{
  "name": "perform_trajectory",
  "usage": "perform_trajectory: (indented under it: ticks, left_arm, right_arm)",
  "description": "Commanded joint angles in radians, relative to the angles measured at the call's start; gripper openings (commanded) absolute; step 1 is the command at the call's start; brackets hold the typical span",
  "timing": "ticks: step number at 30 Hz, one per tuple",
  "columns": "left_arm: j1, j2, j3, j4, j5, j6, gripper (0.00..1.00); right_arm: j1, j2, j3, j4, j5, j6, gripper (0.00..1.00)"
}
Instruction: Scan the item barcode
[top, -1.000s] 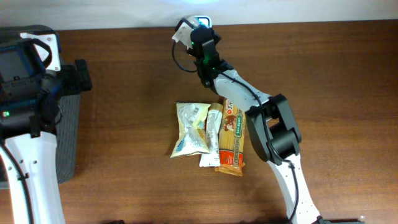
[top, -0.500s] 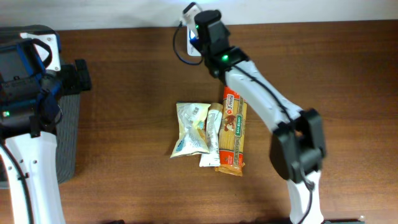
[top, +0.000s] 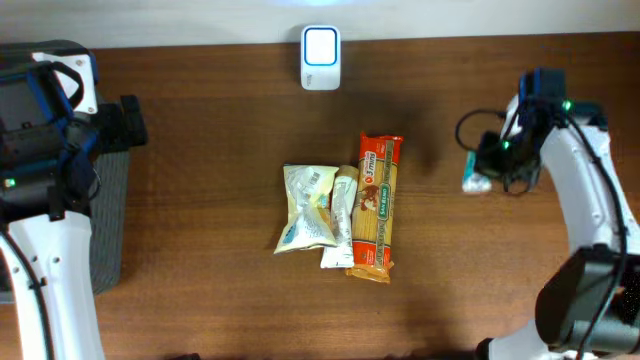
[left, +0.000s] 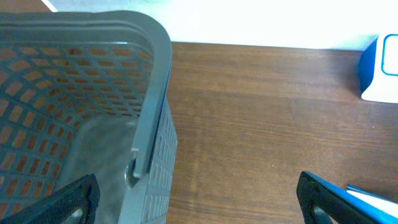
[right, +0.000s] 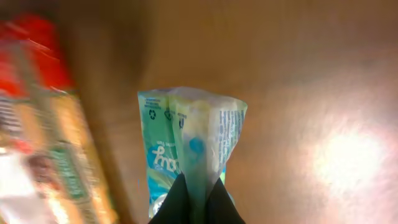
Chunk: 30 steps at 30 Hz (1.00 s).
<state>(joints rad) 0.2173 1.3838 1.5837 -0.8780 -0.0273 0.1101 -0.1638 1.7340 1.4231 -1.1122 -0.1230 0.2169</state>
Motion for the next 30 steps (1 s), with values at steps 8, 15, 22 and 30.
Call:
perform_trajectory:
  ticks: [8, 15, 22, 30]
  left_arm:
    - [0.002, -0.004, 0.008, 0.000, -0.006, 0.012, 0.99]
    - [0.002, -0.004, 0.008, 0.000, -0.006, 0.012, 0.99]
    - [0.002, -0.004, 0.008, 0.001, -0.006, 0.012, 0.99]
    - [0.002, -0.004, 0.008, 0.001, -0.006, 0.012, 0.99]
  right_arm:
    - [0.055, -0.009, -0.050, 0.100, -0.345, -0.097, 0.54]
    - [0.550, 0.168, -0.050, 0.281, 0.055, 0.265, 0.52]
    - [0.642, 0.285, -0.050, 0.274, 0.237, 0.279, 0.43]
    - [0.642, 0.285, -0.045, 0.187, 0.341, 0.247, 0.04]
